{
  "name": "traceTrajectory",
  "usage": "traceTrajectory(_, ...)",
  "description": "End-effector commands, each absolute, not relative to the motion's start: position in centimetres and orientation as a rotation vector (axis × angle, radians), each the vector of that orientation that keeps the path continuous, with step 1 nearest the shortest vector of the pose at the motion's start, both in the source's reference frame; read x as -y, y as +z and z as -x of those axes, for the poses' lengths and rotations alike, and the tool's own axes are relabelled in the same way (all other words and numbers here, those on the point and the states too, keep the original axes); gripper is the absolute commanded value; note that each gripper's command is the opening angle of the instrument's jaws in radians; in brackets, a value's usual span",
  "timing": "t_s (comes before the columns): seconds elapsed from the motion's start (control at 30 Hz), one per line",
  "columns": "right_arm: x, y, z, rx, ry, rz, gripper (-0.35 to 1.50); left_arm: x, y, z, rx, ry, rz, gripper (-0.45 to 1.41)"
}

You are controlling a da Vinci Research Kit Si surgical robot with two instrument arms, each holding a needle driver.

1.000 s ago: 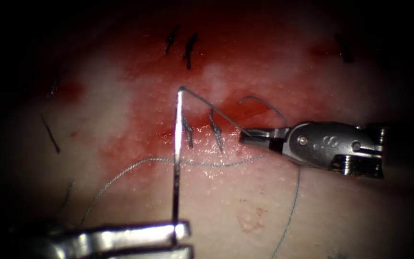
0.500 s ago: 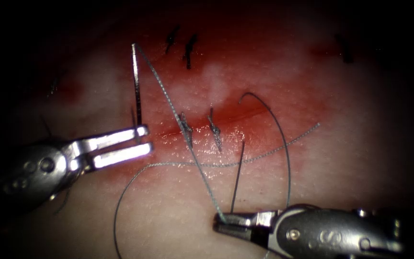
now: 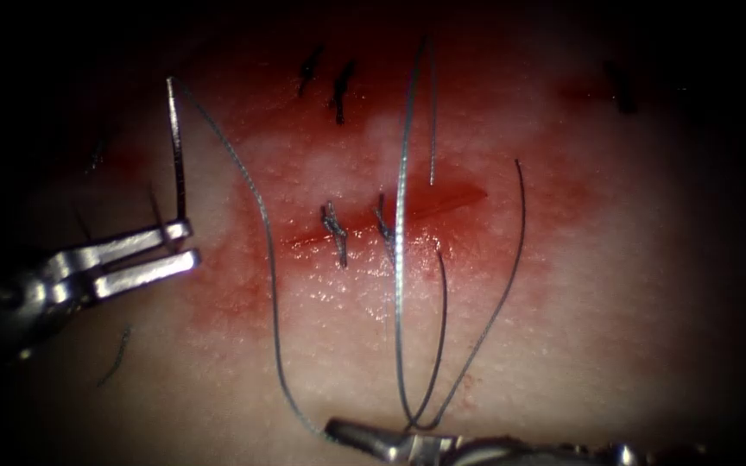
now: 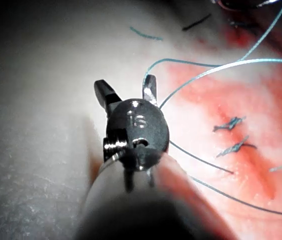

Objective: Wound Closure

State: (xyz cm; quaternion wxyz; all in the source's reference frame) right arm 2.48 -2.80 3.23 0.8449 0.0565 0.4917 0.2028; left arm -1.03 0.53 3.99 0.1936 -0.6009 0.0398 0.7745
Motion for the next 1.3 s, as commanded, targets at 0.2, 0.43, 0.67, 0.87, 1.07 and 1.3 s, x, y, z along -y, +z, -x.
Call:
traceTrajectory(0.2,2.6,3.5,-2.22,-0.993,0.408,-0.129,0.83,-0.6,4.1,0.96,-0.136,2.180,1.652,-0.45)
traceTrajectory(0.43,2.4,3.7,-2.06,-0.903,0.441,-0.021,1.10,-0.5,4.2,0.90,-0.153,2.183,1.619,-0.45)
traceTrajectory(0.67,2.2,3.9,-2.07,-0.816,0.401,0.051,0.78,-0.5,4.2,0.94,-0.147,2.173,1.617,-0.45)
traceTrajectory(0.87,2.2,4.4,-2.18,-0.797,0.301,0.143,1.00,-0.5,4.1,1.00,-0.140,2.168,1.636,-0.45)
traceTrajectory(1.07,2.3,4.7,-2.23,-0.752,0.224,0.158,1.03,-0.5,4.1,1.03,-0.142,2.167,1.637,-0.45)
traceTrajectory(1.3,2.4,4.9,-2.26,-0.726,0.159,0.195,-0.35,-0.5,4.1,1.08,-0.138,2.163,1.646,-0.45)
